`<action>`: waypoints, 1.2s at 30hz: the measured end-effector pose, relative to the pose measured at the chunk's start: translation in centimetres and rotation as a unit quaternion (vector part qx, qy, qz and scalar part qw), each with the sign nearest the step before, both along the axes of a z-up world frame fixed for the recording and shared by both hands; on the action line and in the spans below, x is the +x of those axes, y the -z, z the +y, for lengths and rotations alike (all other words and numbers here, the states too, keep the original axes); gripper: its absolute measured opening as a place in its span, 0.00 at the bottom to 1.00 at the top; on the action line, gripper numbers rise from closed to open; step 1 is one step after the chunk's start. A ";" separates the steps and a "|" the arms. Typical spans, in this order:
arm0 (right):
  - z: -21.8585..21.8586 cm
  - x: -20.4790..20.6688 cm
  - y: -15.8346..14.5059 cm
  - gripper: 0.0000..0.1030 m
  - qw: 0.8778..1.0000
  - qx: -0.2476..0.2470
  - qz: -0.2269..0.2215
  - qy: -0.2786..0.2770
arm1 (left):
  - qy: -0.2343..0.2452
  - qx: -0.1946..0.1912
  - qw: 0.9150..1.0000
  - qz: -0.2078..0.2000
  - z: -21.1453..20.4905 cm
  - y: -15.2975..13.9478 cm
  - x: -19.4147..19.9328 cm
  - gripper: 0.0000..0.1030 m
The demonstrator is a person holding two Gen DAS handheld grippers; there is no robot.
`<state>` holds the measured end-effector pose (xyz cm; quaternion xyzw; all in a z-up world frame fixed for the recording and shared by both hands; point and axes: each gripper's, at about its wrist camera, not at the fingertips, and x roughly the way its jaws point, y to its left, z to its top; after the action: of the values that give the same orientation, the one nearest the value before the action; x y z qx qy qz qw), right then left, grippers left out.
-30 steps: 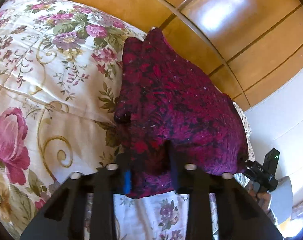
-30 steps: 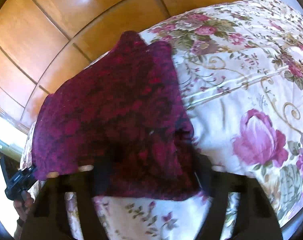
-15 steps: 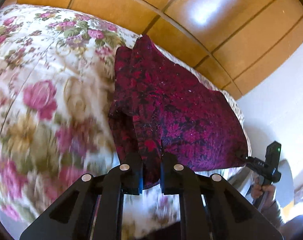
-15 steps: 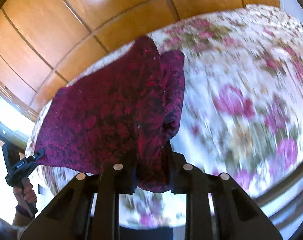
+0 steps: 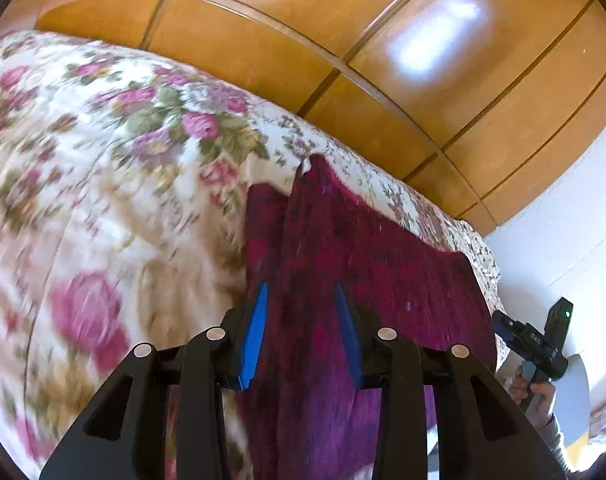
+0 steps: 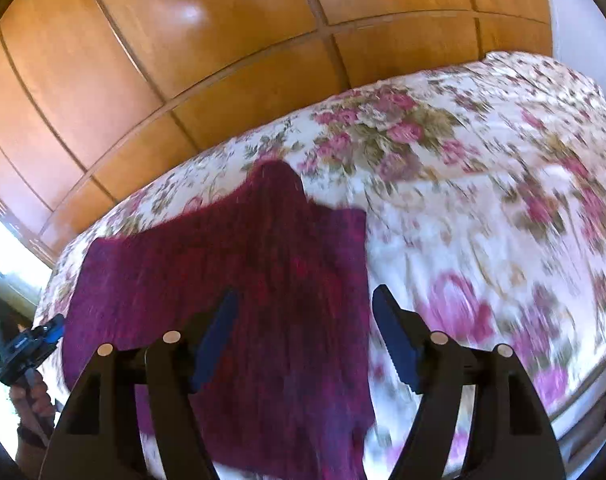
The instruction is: Fold small clothes
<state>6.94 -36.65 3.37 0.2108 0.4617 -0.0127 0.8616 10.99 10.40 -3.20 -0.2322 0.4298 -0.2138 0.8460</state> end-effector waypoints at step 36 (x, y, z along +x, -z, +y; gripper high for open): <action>1.1 4.5 3.3 0.76 0.990 -0.123 0.004 0.070 | -0.069 0.181 0.981 -0.032 -5.6 0.7 2.2 0.31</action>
<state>11.46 -35.56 0.08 0.1353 0.4439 -0.1303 0.8762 13.24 4.80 -3.87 -0.0972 0.4169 -0.0810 0.9001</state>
